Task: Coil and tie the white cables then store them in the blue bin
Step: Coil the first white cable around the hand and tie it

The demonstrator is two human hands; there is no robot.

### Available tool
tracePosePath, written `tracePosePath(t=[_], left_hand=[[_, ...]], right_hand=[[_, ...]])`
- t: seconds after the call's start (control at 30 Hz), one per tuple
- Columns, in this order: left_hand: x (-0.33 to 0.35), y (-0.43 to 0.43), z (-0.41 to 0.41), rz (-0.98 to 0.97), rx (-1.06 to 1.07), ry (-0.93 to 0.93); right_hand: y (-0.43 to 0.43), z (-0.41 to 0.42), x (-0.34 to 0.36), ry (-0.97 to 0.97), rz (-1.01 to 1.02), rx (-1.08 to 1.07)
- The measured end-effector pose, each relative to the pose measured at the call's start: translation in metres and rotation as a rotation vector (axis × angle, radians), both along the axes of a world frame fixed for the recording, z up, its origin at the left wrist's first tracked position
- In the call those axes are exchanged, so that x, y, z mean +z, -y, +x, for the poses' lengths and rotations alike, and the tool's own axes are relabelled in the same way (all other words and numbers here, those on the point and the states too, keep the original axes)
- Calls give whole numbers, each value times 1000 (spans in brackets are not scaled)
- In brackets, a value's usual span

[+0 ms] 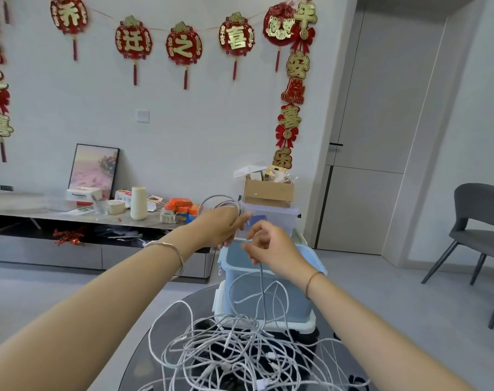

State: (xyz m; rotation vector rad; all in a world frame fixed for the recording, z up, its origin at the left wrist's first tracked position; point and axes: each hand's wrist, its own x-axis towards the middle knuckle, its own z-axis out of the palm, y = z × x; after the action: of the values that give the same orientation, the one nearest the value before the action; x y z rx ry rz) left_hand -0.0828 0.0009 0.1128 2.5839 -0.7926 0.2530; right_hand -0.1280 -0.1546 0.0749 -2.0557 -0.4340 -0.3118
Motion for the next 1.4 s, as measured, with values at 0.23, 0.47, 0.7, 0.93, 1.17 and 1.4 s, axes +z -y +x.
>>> tracePosePath(t=[0.23, 0.47, 0.7, 0.93, 1.17, 1.4], left_hand=[[-3, -14, -14, 187, 94, -63], [5, -33, -17, -284, -201, -703], [32, -38, -26, -963, -481, -1025], [38, -17, -23, -1248, -1013, -1418], [46, 23, -25, -1717, -427, -763], [30, 42, -25, -1328, -63, -333]], right_hand=[[10, 14, -2, 70, 31, -33], [26, 17, 4, 21, 170, -52], [22, 5, 18, 27, 282, -57], [4, -3, 27, -30, 339, -33], [-1, -17, 12, -88, -405, -41], [4, -53, 15, 462, -874, -282]])
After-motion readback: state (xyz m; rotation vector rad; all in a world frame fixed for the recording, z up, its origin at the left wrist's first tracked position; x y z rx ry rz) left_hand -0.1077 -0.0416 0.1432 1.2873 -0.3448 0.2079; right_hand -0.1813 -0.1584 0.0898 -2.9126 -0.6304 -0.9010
